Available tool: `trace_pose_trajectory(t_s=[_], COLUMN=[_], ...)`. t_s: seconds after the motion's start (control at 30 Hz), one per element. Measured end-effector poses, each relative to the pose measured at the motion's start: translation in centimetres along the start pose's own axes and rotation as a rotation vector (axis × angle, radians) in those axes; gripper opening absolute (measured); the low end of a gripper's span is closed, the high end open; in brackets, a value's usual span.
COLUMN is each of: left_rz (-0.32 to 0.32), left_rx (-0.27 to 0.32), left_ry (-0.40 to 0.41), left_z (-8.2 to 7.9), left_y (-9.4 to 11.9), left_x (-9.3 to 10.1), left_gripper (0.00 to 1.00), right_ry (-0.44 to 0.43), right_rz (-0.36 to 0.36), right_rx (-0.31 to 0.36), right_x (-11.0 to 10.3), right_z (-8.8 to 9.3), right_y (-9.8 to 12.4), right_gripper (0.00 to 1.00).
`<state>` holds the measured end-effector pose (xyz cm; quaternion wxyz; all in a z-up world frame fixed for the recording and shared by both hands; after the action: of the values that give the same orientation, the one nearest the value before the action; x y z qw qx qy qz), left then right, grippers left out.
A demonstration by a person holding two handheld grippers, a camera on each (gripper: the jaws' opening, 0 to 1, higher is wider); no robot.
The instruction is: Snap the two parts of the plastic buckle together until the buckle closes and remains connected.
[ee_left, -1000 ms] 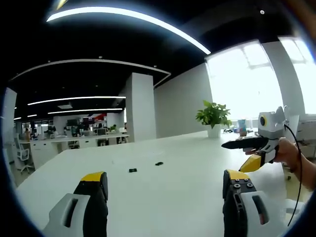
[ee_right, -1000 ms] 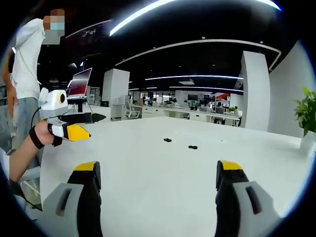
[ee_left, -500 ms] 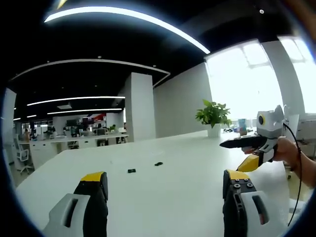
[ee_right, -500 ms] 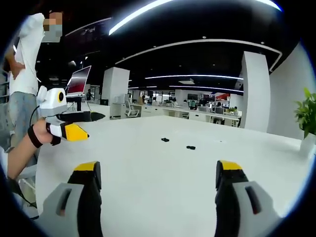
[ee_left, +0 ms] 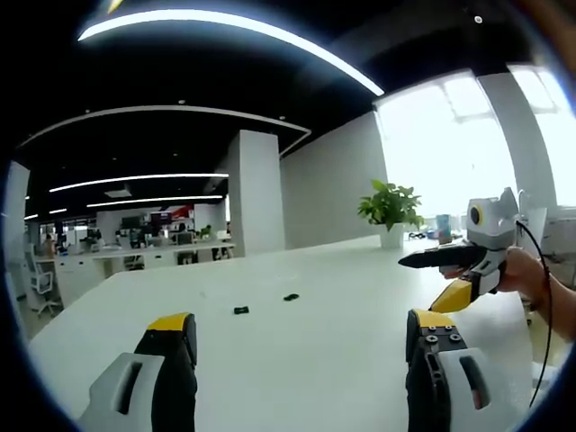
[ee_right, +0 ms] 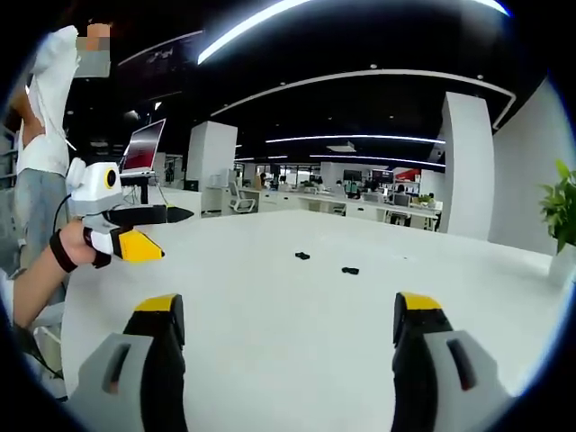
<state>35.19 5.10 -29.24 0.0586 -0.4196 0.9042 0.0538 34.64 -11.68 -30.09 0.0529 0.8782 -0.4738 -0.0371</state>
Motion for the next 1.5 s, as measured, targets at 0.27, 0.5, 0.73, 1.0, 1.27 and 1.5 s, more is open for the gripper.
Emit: trace_pose_trajectory(t_s=[0.27,0.5,0.73,1.0,1.27,1.5], left_rz=[-0.004,-0.003,-0.009,-0.014,-0.011,-0.014], left_rx=[0.0,-0.002,-0.004,-0.01,-0.006,-0.006], left_ry=[0.003,-0.003,-0.01,-0.005,-0.008,-0.007], left_z=[0.1,0.0,0.1,0.3,0.1,0.0], left_y=[-0.4,-0.8,-0.9,-1.1,-1.5,-1.7], left_x=[-0.2,-0.4,-0.8,-1.4,-1.5,-1.9], left_gripper=[0.98,0.98,0.98,0.98,0.98,0.98], right_ry=[0.0,0.008,0.015,0.016,0.017,0.016], right_rz=[0.004,0.004,0.008,0.006,0.005,0.005], right_rx=[-0.001,-0.009,-0.019,-0.027,-0.03,-0.032], right_x=[0.4,0.4,0.8,0.9,1.0,1.2], right_z=[0.0,-0.1,0.1,0.1,0.0,0.0], right_y=[-0.3,-0.7,-1.1,-1.6,-2.0,-2.4], right_gripper=[0.97,0.97,0.97,0.97,0.97,0.97])
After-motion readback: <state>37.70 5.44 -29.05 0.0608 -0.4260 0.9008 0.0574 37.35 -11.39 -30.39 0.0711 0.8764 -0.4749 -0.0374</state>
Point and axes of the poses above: the point that each gripper's makers call its tool centre point, and the gripper's own axes: y roughly backward along the fingers, x roughly to its right, z roughly out of its underside, the point moved 1 cm from there along y, roughly backward along the fingers, and after that the axes turned 8 degrees about -y, right-handed, at the moved point
